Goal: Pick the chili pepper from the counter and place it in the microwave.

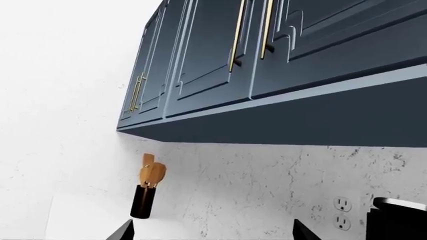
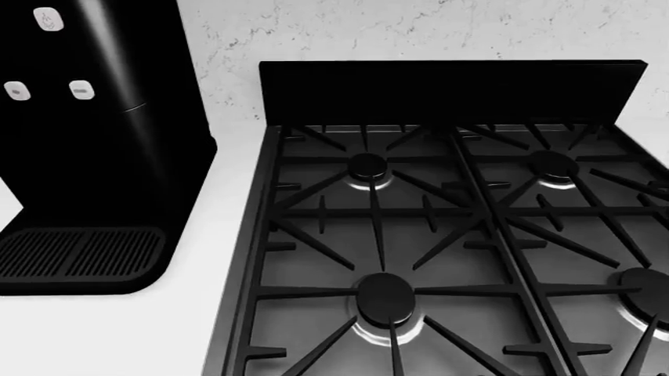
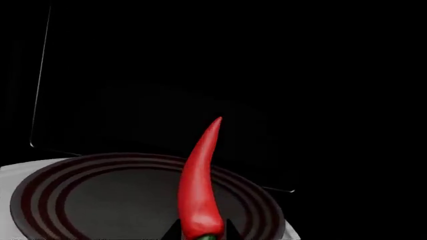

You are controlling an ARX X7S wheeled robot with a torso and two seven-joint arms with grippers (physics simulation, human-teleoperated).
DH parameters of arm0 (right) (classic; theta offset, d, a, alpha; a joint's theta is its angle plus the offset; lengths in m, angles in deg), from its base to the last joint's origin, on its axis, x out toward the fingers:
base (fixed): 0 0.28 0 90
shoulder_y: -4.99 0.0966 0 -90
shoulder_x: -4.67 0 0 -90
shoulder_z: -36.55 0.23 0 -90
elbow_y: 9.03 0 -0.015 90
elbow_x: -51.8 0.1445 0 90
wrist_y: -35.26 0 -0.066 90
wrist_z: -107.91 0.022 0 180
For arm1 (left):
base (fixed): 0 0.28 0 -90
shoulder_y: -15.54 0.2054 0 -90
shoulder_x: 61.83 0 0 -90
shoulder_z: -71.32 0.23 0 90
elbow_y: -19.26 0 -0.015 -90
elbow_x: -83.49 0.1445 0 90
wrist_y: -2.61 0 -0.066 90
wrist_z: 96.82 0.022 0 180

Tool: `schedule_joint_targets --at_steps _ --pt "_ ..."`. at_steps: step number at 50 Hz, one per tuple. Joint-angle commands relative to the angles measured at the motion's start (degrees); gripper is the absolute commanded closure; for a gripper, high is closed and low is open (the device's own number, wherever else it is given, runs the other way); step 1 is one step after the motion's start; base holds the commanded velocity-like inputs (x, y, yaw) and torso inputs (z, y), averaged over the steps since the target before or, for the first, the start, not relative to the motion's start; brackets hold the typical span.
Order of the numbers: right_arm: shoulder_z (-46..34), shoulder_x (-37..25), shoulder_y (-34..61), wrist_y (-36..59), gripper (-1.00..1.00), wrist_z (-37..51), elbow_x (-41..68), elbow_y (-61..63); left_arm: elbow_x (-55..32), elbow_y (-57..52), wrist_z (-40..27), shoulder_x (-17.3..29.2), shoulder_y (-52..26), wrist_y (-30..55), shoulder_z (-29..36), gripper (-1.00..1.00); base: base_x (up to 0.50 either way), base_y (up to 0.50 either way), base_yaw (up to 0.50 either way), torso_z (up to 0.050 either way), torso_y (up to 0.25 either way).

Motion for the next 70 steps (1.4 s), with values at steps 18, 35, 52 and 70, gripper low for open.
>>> schedule_joint_targets --at_steps 18,35,52,70 --pt "-0.4 0.2 0.0 -7.6 1.00 5.2 6.5 -11.2 1.8 0.1 0.1 -1.0 0.7 -0.1 1.5 -1.00 0.00 0.00 0.00 0.000 0.000" --pt "-1.8 0.3 0.0 -10.6 1.00 6.0 8.9 -16.8 0.9 0.2 0.6 -1.4 -2.9 2.8 2.5 -1.00 0.00 0.00 0.00 0.000 0.000" --pt "-7.3 0.5 -0.5 -9.6 1.00 5.9 13.4 -19.4 1.5 0.4 1.3 -2.1 -3.0 3.1 2.7 -1.00 0.01 0.00 0.00 0.000 0.000" --pt "-16.6 0.8 -0.5 -4.2 1.00 4.3 19.9 -19.4 1.3 0.6 1.6 -2.0 -2.5 2.9 1.8 -1.00 0.00 0.00 0.00 0.000 0.000"
